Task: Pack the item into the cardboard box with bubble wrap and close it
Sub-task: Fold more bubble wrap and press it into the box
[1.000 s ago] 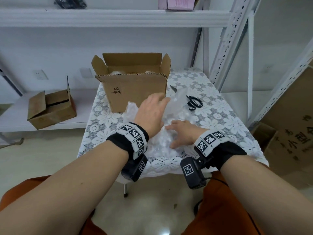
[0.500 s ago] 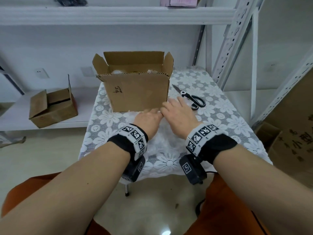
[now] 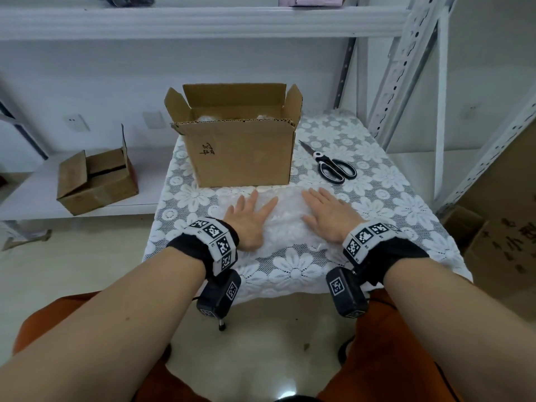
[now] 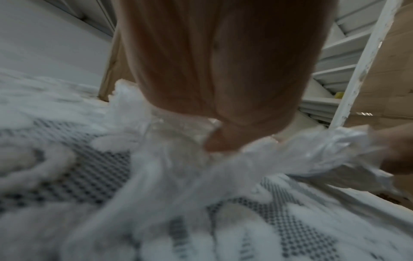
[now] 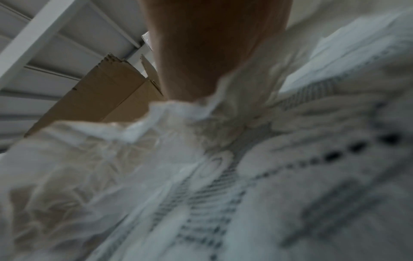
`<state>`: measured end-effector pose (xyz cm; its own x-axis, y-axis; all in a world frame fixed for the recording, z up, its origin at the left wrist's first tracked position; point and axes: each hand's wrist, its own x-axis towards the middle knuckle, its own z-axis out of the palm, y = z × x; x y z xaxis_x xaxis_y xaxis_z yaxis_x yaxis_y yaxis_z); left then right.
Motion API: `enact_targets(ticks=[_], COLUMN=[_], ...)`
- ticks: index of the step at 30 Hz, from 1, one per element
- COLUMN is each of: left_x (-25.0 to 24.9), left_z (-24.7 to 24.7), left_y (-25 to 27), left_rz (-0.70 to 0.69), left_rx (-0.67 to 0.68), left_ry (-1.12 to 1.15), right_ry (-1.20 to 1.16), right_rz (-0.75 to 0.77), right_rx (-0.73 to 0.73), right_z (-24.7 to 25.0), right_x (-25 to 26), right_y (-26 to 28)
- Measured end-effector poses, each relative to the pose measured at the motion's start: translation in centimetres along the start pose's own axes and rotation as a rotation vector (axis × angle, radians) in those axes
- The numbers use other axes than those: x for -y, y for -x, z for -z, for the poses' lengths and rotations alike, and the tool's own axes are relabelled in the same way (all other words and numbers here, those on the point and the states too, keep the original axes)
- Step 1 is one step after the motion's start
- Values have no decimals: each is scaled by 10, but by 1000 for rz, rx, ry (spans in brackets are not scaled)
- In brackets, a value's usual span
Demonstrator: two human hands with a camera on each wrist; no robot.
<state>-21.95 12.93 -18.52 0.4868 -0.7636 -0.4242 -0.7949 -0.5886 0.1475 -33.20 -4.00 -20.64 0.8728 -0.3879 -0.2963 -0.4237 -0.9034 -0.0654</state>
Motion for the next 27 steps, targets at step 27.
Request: enact_targets(ticks=[27], left_x=[0], left_z=[35], left_y=[45], left_rz=[-80], left_rx=[123], left_ry=[-31], right_ry=[-153], right_rz=[66], right_rx=[87], right_z=[57], right_x=[42], right_y=[38])
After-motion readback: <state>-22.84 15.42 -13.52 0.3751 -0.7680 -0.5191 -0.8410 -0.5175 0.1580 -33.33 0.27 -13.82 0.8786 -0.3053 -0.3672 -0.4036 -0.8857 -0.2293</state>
